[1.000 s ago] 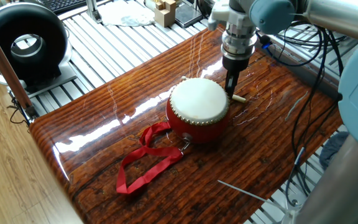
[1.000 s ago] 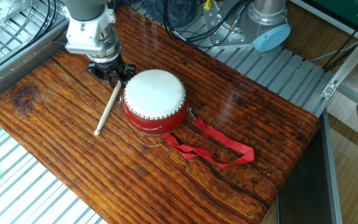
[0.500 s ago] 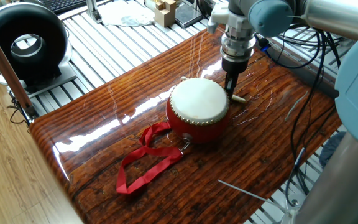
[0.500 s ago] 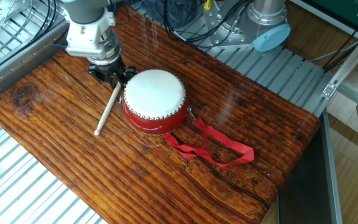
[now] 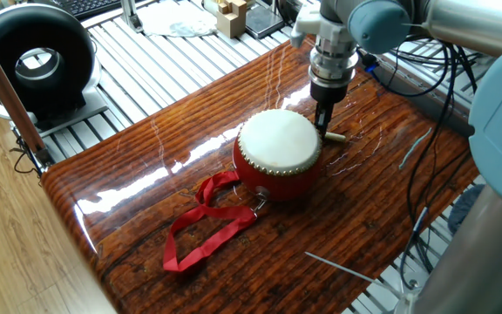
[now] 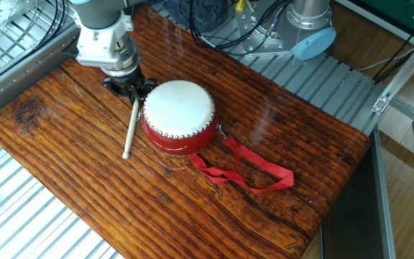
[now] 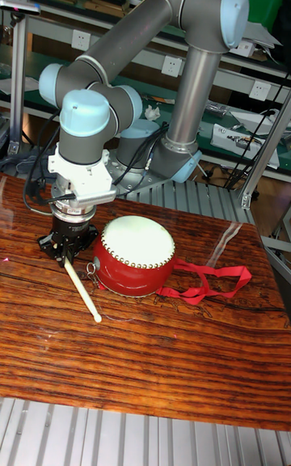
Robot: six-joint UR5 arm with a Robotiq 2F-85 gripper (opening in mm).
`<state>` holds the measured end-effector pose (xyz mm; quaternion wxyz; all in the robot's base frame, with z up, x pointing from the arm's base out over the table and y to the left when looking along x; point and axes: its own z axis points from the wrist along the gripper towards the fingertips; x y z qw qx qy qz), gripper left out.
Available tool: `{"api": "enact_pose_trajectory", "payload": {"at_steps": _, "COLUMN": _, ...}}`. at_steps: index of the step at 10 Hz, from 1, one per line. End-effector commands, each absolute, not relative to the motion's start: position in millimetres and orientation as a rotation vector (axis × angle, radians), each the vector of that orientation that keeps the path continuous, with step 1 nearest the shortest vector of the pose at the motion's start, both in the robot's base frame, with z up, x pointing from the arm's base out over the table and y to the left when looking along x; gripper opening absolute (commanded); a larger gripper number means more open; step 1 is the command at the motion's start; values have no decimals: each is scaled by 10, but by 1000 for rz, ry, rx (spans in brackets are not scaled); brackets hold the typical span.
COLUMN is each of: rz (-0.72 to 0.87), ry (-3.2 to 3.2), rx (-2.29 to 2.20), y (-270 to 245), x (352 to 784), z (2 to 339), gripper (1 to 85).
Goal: Play the drum
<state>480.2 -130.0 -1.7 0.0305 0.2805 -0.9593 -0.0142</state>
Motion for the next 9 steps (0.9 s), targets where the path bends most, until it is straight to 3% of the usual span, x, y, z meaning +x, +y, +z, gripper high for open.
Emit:
{"api": "enact_pose_trajectory", "payload": {"at_steps": 1, "rz": -25, "ry": -2980, "rx": 880, "y": -1321, "x": 4884, "z": -11, "gripper": 63}}
{"api": "enact_pose_trajectory", "payload": {"at_steps": 2, "rz": -21, "ry": -2986, "rx": 887, "y": -1320, "x": 4906, "z": -8, "gripper": 10}}
{"api": "enact_pose_trajectory", "payload": {"at_steps": 6, "rz": -39, "ry": -2995, "rx": 872, "y": -1292, "x": 4972, "z": 85, "gripper": 10}}
{"api": "enact_pose_trajectory", "payload": {"at_steps": 9, "rz": -16, "ry": -2948, "rx": 907, "y": -1345, "x": 5136, "z": 386, "gripper": 10}}
